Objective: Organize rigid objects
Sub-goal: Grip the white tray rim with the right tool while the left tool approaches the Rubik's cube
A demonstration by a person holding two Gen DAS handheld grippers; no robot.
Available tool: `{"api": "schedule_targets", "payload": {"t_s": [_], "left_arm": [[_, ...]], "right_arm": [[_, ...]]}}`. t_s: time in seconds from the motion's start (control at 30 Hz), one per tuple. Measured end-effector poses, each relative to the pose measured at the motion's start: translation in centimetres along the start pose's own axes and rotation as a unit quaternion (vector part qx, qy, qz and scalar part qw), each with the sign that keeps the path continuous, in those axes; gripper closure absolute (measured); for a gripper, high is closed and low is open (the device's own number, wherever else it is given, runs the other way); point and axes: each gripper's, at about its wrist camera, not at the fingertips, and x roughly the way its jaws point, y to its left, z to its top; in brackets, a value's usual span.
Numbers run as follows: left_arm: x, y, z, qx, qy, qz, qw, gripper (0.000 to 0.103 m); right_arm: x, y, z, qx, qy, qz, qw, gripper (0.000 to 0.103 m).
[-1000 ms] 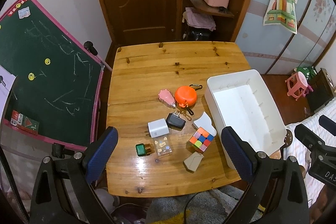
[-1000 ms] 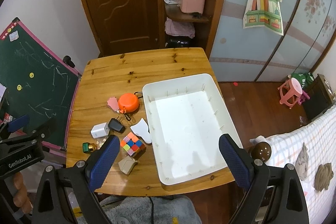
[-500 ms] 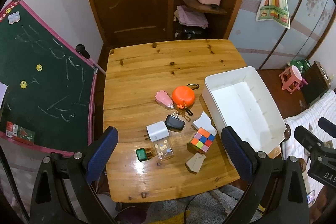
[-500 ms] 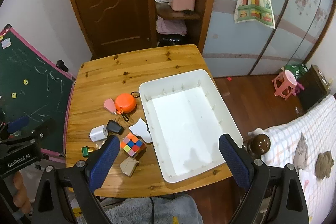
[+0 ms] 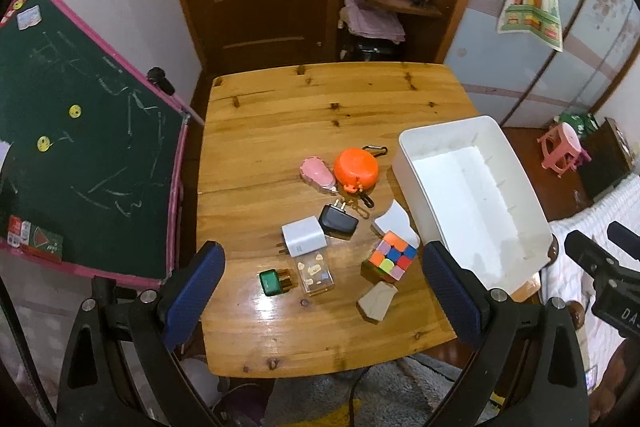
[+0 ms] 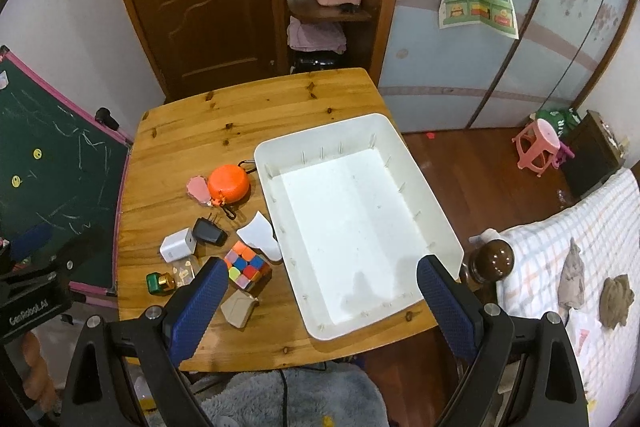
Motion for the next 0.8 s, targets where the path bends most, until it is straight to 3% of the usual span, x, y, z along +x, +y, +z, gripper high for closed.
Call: {"api": "schedule_targets", "payload": {"t_s": [0.47,0.7,0.8], "left_arm": [[1.3,-5.0,1.1,-0.058,0.021,0.040,0.9973,0.004],[3.9,-6.3,1.0,-0.121,0.059,0.041,0.9900,0.004],[5.2,-6.6,0.6,-0.148,0.075,0.052,0.9848,0.004]], "right_arm": [[5.5,-6.9,3.0,-0.035,0.032,0.038,0.998,0.008],[10.7,-10.3,3.6,-0.058,0.064,0.038,0.996,0.008],[13.5,-11.6,3.2,-0.067,0.088,0.034,0.993,0.018]]}}
